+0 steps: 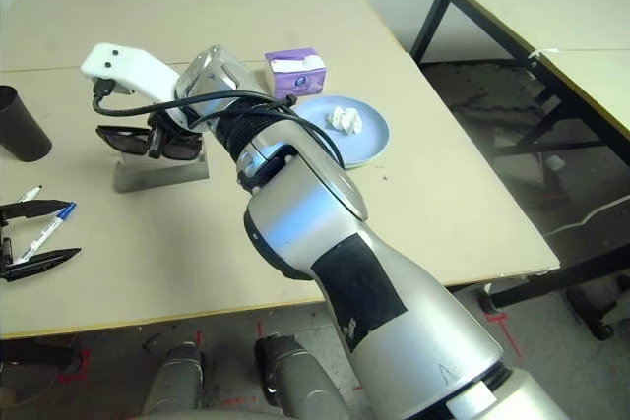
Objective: Organize and tidy the items on the table.
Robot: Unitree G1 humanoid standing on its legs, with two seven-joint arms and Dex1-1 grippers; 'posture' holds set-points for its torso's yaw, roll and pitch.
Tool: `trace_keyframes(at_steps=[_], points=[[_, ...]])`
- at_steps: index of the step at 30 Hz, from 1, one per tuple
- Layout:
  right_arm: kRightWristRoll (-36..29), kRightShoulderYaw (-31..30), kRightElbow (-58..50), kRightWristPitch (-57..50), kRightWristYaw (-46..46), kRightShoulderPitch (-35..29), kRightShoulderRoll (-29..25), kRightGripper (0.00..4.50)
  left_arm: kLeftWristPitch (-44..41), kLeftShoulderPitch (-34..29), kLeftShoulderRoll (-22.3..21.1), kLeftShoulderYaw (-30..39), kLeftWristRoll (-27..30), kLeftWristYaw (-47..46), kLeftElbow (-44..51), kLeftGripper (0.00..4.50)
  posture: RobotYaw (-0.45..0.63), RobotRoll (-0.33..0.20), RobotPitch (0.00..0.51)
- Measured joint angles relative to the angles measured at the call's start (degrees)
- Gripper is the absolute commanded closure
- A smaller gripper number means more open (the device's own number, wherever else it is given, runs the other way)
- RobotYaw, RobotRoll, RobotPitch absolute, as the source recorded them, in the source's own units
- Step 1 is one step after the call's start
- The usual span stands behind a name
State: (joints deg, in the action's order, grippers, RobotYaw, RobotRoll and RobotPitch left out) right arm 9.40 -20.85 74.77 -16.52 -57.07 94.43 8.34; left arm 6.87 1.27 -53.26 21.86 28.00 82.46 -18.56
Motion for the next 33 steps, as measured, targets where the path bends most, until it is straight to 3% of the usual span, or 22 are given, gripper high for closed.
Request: trace_keyframes(at_steps=[11,15,24,33], points=[[2.1,0.1,0.1,3.1,0.1,-1.1,0.1,4.49,-1.2,-0.1,0.0,0.0,0.2,-1.5,1.5,0.00,0.06,0.000,0.204],[2.4,0.3,0.2,3.9,1.1,-1.6,0.1,3.41,-1.2,0.0,0.2,0.0,0.2,-1.9,1.9,0.00,0.06,0.000,0.203],[2.8,1.4,0.2,4.7,3.3,-1.9,0.1,0.15,-1.3,0.7,0.9,-0.4,0.2,-2.2,1.9,0.00,0.04,0.000,0.193],[4.0,1.4,0.2,4.8,2.6,-3.4,-0.1,0.05,-1.2,2.9,1.3,-1.2,-0.1,-2.1,1.7,0.00,0.01,0.000,0.179]])
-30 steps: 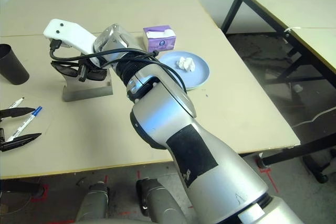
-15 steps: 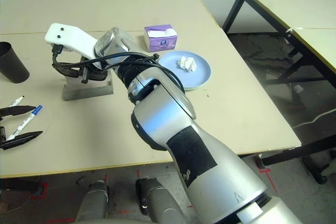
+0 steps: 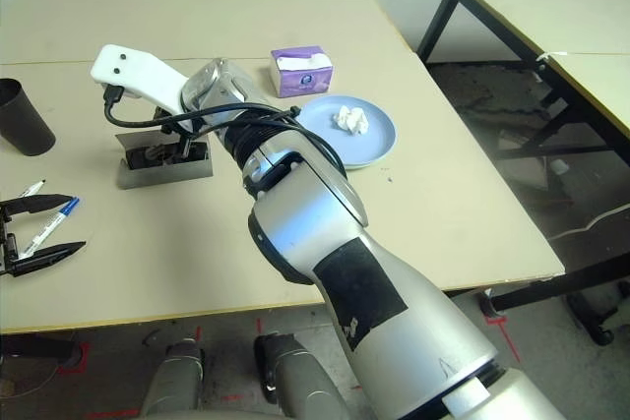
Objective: Organize and tidy the items on the table.
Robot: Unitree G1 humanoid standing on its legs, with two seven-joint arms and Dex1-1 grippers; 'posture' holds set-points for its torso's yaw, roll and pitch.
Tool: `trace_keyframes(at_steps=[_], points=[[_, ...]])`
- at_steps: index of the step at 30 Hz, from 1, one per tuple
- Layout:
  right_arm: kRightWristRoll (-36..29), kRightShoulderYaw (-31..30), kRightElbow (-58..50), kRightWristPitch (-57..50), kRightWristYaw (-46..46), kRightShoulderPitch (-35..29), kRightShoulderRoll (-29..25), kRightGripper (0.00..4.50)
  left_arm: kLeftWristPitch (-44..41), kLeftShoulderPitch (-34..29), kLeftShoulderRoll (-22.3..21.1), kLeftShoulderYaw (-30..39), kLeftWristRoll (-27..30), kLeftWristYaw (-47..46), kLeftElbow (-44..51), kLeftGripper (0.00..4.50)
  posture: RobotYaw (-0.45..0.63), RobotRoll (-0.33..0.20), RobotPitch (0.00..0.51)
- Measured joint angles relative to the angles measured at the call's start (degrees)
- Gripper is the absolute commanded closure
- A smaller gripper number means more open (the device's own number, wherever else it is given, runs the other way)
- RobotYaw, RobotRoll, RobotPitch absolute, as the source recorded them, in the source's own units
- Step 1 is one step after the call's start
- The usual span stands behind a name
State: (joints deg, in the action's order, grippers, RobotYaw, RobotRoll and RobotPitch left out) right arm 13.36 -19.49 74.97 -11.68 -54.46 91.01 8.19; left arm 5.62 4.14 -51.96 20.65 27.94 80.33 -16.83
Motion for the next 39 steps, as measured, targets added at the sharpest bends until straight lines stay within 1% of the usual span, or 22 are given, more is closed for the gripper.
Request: trace_keyframes(at_steps=[3,5,6,8,10,13,15,17,19,20,22,25,27,30,32,35,39], points=[[0.5,-0.3,-0.2,-0.3,-3.6,-0.5,-0.7,0.05,-0.5,1.6,0.3,-0.3,0.1,-0.5,-0.5,0.00,0.01,0.000,0.175],[0.5,-0.3,-1.1,-1.5,-7.3,-1.4,-2.0,0.05,-1.6,3.2,0.8,-0.1,0.6,-2.0,-1.2,0.00,0.01,0.000,0.174],[0.4,-0.3,-2.4,-2.4,-9.1,-2.2,-3.0,0.05,-2.2,3.8,1.1,0.1,1.1,-2.9,-1.2,0.00,0.01,0.000,0.173],[0.0,-0.1,-6.7,-4.8,-12.5,-4.4,-6.7,0.05,-3.2,4.3,1.7,1.0,1.7,-4.7,-1.2,0.00,0.01,0.000,0.172],[-0.9,0.4,-16.3,-10.3,-16.0,-9.2,-12.8,0.05,-4.0,4.0,2.3,1.8,2.1,-6.3,-1.1,0.00,0.01,0.000,0.172],[-4.4,3.5,-39.5,-23.0,-18.8,-21.8,-22.2,0.05,-5.0,3.4,3.5,3.1,2.9,-8.9,-0.9,0.00,0.00,0.000,0.171],[-6.7,5.9,-53.3,-30.9,-18.9,-29.7,-28.0,0.05,-5.6,3.4,3.9,3.7,3.2,-10.7,-0.8,0.00,-0.01,0.000,0.171],[-9.5,9.1,-63.9,-36.5,-18.5,-36.3,-32.5,0.05,-6.2,3.6,4.1,4.5,3.6,-12.6,-0.6,0.00,-0.02,0.000,0.171],[-12.7,13.3,-71.8,-39.6,-17.4,-41.4,-34.8,0.05,-6.6,4.0,4.4,5.0,3.6,-14.1,-0.6,0.00,-0.02,0.000,0.171],[-14.9,16.6,-76.0,-40.5,-15.9,-44.7,-35.0,0.05,-6.8,4.5,4.7,4.9,3.5,-15.3,-0.6,0.00,-0.03,0.000,0.173],[-18.2,21.3,-80.7,-40.4,-13.1,-49.3,-33.8,0.05,-7.2,5.1,5.2,4.7,2.9,-17.1,-0.6,0.00,-0.04,0.000,0.174],[-21.7,24.0,-87.2,-37.8,-9.6,-56.7,-33.8,0.05,-7.9,6.4,5.4,3.5,0.6,-20.9,-0.7,0.00,-0.04,0.000,0.175],[-23.4,25.1,-89.7,-35.0,-7.6,-60.6,-33.4,0.05,-8.7,7.1,5.6,2.5,-0.9,-22.9,-0.7,0.00,-0.04,0.000,0.176],[-26.0,27.4,-92.7,-27.8,-3.9,-66.5,-30.7,0.05,-10.0,8.6,5.9,1.1,-2.7,-25.9,-0.8,0.00,-0.05,0.000,0.177],[-27.2,28.3,-93.2,-23.0,-1.5,-70.5,-29.1,0.05,-10.8,10.0,6.3,0.6,-3.6,-27.7,-0.8,0.00,-0.05,0.000,0.177],[-29.5,29.5,-91.9,-16.5,-0.9,-76.2,-29.0,0.05,-12.0,12.1,6.7,-0.2,-4.7,-30.3,-1.0,0.00,-0.04,0.000,0.181],[-30.3,29.9,-85.7,-5.6,-0.7,-79.9,-29.2,0.05,-13.8,15.5,7.1,-2.8,-6.8,-32.9,-1.4,0.00,-0.04,0.000,0.182]])
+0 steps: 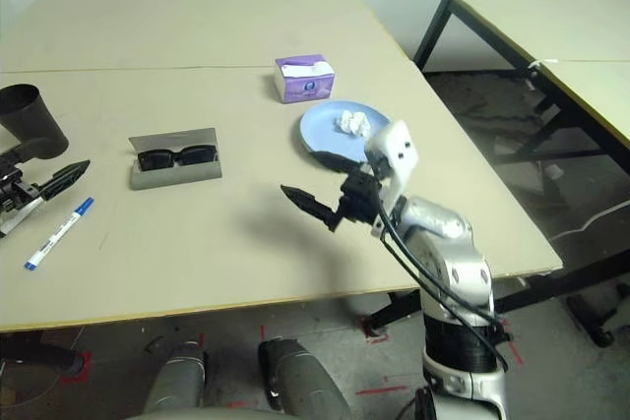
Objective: Organize and tidy the items on the table.
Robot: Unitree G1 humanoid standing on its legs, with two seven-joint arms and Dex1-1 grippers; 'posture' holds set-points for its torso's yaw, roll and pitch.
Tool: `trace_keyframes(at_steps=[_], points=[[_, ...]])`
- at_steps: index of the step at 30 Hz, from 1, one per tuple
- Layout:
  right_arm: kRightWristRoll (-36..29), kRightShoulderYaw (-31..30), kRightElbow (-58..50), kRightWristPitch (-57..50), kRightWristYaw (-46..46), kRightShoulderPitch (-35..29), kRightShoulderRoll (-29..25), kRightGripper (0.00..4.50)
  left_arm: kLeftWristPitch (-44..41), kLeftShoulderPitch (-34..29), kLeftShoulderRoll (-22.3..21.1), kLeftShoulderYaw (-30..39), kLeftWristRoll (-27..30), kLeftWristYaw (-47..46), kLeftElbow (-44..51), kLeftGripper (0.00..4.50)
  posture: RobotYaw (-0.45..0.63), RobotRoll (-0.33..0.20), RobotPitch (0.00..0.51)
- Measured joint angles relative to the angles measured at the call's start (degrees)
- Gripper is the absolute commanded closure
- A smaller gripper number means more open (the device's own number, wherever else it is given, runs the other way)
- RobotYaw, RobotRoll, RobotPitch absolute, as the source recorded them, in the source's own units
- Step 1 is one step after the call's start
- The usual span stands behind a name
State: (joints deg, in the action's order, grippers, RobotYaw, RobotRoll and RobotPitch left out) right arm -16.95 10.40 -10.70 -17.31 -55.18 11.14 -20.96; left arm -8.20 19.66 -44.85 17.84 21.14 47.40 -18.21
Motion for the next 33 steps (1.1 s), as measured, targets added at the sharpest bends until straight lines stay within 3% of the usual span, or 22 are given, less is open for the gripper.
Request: trace_keyframes(at_steps=[3,6,18,33], points=[[-0.1,0.2,4.3,7.7,-0.2,-2.4,-0.9,0.05,-0.4,2.7,0.3,-1.1,-1.3,-1.3,-1.5,0.00,-0.04,0.000,0.184],[-0.3,0.2,6.5,11.8,-0.6,-5.2,-1.6,0.00,-0.4,4.8,0.7,-1.8,-2.4,-1.9,-3.7,0.59,-0.05,0.000,0.183],[-1.0,-0.4,6.3,15.7,3.7,-11.2,-1.7,0.00,1.2,10.7,3.4,-3.0,-4.9,-4.3,-12.4,4.47,-0.09,0.000,0.175],[-2.6,-1.2,4.0,15.4,6.9,-12.4,-2.6,0.00,7.8,19.1,9.1,-6.5,-9.7,-6.7,-25.4,4.47,-0.14,0.000,0.163]])
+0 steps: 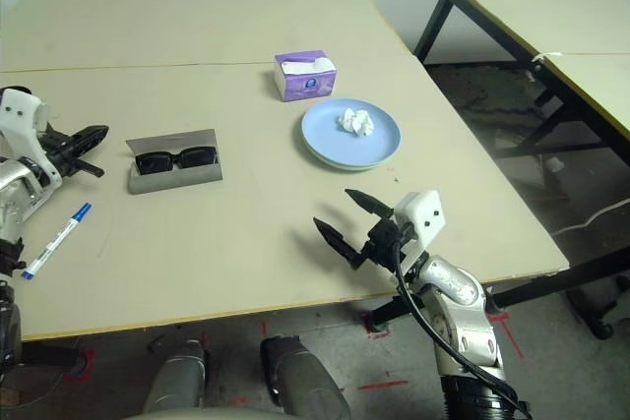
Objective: Organize and tidy the items on the table.
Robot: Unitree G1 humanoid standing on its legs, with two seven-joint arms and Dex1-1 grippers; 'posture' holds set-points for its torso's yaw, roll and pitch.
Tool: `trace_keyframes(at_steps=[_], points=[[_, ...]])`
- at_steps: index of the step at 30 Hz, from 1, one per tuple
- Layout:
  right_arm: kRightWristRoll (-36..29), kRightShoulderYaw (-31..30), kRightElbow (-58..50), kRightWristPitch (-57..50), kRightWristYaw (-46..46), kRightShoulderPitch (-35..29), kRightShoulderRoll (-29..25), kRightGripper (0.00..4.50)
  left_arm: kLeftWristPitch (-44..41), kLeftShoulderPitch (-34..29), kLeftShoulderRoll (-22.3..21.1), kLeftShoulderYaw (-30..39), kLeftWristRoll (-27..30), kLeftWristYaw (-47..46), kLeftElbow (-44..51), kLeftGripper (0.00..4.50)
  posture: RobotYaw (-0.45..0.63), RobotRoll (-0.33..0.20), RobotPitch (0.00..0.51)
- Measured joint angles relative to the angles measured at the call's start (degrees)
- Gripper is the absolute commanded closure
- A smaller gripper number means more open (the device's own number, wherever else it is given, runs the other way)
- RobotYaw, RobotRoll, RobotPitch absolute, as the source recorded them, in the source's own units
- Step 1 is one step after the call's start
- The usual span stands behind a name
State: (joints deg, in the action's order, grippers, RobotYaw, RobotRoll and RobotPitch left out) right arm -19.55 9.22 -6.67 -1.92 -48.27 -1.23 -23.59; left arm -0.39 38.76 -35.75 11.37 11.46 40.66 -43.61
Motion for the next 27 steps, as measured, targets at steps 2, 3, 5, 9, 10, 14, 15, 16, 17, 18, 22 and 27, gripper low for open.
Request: trace_keyframes(at_steps=[2,3,5,9,10,14,15,16,17,18,22,27], points=[[-0.3,0.0,-0.3,-0.2,0.3,0.0,-0.3,0.00,1.0,0.8,0.7,-0.3,-0.3,-0.1,-0.8,4.47,-0.14,0.000,0.159],[-0.3,0.0,-0.6,-0.3,0.4,-0.1,-0.4,0.00,1.3,1.1,0.8,-0.4,-0.5,-0.1,-1.2,4.47,-0.15,0.000,0.158],[-0.7,0.0,-1.2,-0.6,0.8,-0.1,-0.8,0.00,1.7,1.6,0.9,-0.7,-0.7,0.1,-2.1,4.47,-0.16,0.000,0.152],[-0.9,0.0,-2.0,-1.0,1.4,-0.1,-1.4,0.00,2.1,2.1,1.1,-1.1,-0.7,1.6,-3.7,4.47,-0.16,0.000,0.146],[-1.0,0.0,-2.0,-1.0,1.5,-0.1,-1.4,0.00,2.1,2.1,1.2,-1.2,-0.7,2.0,-3.9,4.47,-0.16,0.000,0.144],[-1.3,0.0,-2.1,-1.2,1.9,-0.3,-1.6,0.00,2.4,2.1,1.5,-1.9,-0.8,4.4,-3.8,4.47,-0.17,0.000,0.142],[-1.4,0.0,-2.1,-1.3,1.9,-0.3,-1.8,0.00,2.4,2.0,1.6,-2.2,-0.8,4.9,-3.6,4.47,-0.17,0.000,0.140],[-1.6,0.0,-2.1,-1.4,2.0,-0.4,-1.9,0.00,2.4,1.8,1.7,-2.3,-0.8,5.3,-3.4,4.47,-0.17,0.000,0.140],[-1.8,0.0,-2.1,-1.4,2.0,-0.5,-1.9,0.00,2.4,1.5,1.7,-2.4,-0.8,5.7,-2.9,4.47,-0.17,0.000,0.138],[-2.0,0.0,-2.1,-1.4,2.0,-0.6,-1.9,0.00,2.4,1.2,1.7,-2.6,-0.8,6.3,-2.3,4.47,-0.17,0.000,0.138],[-2.9,0.0,-2.1,-1.5,1.5,-0.9,-2.6,0.00,2.0,0.0,1.8,-3.5,-0.7,8.3,-0.4,4.47,-0.17,0.000,0.138],[-4.9,0.0,-2.2,-1.5,-1.6,-1.4,-4.2,0.00,1.0,-2.1,1.9,-4.9,-0.8,11.0,1.7,4.47,-0.16,0.000,0.142]])
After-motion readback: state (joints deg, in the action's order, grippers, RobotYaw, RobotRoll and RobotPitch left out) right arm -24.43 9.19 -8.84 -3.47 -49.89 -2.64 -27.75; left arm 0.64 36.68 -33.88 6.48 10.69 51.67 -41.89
